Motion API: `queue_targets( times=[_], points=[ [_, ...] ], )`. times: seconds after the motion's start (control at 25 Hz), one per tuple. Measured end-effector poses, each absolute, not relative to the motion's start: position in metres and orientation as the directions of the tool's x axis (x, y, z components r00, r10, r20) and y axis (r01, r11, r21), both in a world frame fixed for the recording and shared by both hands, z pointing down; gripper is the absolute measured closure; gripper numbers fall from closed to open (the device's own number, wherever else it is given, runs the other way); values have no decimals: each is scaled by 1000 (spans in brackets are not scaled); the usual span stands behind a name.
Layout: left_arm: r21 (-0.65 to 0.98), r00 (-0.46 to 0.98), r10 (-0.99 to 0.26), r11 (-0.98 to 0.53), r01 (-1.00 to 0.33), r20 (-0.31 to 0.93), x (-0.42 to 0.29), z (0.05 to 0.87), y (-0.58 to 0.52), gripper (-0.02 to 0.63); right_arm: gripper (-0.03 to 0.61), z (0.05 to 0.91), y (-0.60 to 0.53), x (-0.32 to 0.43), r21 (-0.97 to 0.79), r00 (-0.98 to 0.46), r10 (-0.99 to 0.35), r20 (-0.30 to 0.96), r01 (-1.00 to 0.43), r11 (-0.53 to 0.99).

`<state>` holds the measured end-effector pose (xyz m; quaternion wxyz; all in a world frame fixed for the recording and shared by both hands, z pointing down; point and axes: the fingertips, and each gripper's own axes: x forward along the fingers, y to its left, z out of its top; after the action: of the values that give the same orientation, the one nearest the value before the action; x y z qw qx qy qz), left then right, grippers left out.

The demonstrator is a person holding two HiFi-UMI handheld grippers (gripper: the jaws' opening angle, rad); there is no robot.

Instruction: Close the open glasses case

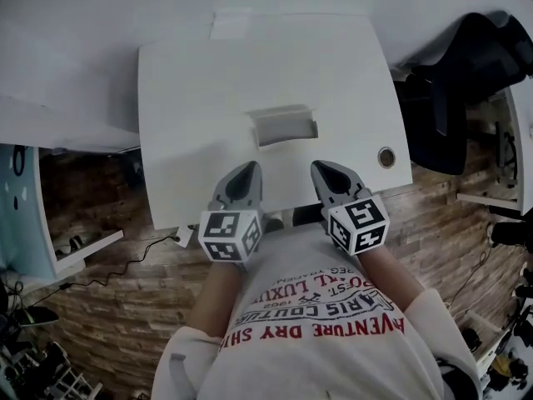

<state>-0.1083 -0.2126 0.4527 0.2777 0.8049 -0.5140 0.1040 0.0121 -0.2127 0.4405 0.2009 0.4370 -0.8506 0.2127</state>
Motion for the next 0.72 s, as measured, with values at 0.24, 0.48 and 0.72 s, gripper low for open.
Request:
queue_targets(
  times=[0.24,0.48,0.72],
  points=[
    [343,418,-725,-262,-902,547,-101,497,-237,615,566,463,-248,15,-199,-560,-610,560,-806,557],
    [348,399,-663,-216,-912,633,-95,539,-249,615,566,488,-281,16,-224,-569,-568,595,-796,563],
    [361,397,-638,-194,-912,660,-91,557,-260,615,566,501,-303,21,-230,-569,-549,613,-792,565]
  ],
)
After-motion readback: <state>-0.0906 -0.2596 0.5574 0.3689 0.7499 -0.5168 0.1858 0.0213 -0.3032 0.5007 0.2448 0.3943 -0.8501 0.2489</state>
